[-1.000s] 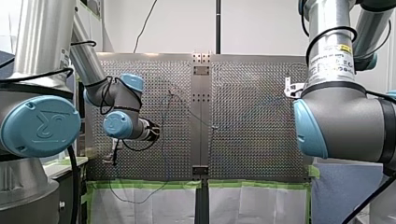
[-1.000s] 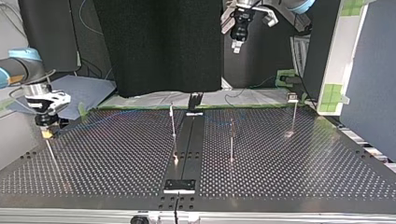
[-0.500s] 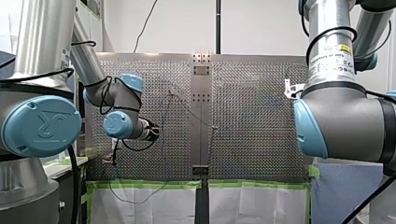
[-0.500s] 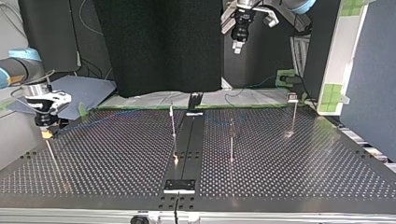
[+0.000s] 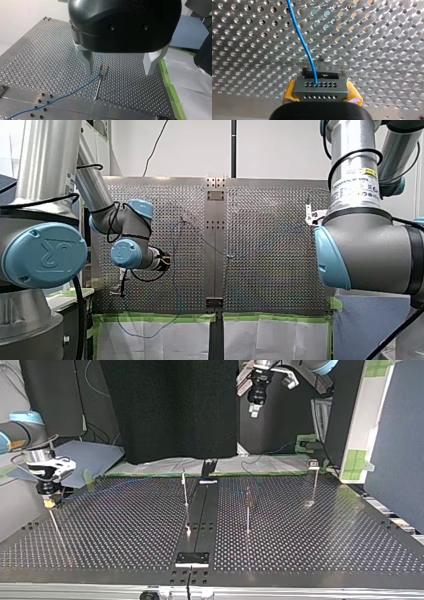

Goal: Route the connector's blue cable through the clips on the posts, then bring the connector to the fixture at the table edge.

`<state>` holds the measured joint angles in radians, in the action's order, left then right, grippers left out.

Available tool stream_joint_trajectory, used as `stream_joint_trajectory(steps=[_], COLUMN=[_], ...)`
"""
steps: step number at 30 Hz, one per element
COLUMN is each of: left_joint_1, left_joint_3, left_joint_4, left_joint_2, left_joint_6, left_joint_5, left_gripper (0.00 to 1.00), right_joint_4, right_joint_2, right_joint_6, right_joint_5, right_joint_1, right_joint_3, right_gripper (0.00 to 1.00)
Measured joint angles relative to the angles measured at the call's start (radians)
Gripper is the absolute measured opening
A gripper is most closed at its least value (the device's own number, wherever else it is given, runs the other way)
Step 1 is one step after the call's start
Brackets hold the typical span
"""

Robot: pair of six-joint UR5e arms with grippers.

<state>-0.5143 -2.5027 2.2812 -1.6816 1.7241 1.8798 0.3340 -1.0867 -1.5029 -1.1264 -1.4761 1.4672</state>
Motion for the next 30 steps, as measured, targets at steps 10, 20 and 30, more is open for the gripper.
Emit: stream_joint_trajectory(steps=[10, 20, 30], left_joint_1=[0.0, 0.0, 0.0], left_joint_3=[0.0, 0.0, 0.0], left_joint_4=[0.0, 0.0, 0.0], left_joint_2=[0.0, 0.0, 0.0], left_joint_6=[0.0, -0.001, -0.001], left_joint_5=[0.0, 0.0, 0.0], left_gripper=[1.0, 1.0, 1.0], right_joint_4=[-0.003, 0.015, 0.037], right_joint_2=[0.001, 0.004, 0.006], right_joint_6=[-0.009, -0.03, -0.051], right_joint_5=[-0.003, -0.004, -0.008], right_joint_1=[-0.01, -0.016, -0.015], right_joint_3=[-0.001, -0.001, -0.001], right_gripper=[0.0, 0.0, 0.0])
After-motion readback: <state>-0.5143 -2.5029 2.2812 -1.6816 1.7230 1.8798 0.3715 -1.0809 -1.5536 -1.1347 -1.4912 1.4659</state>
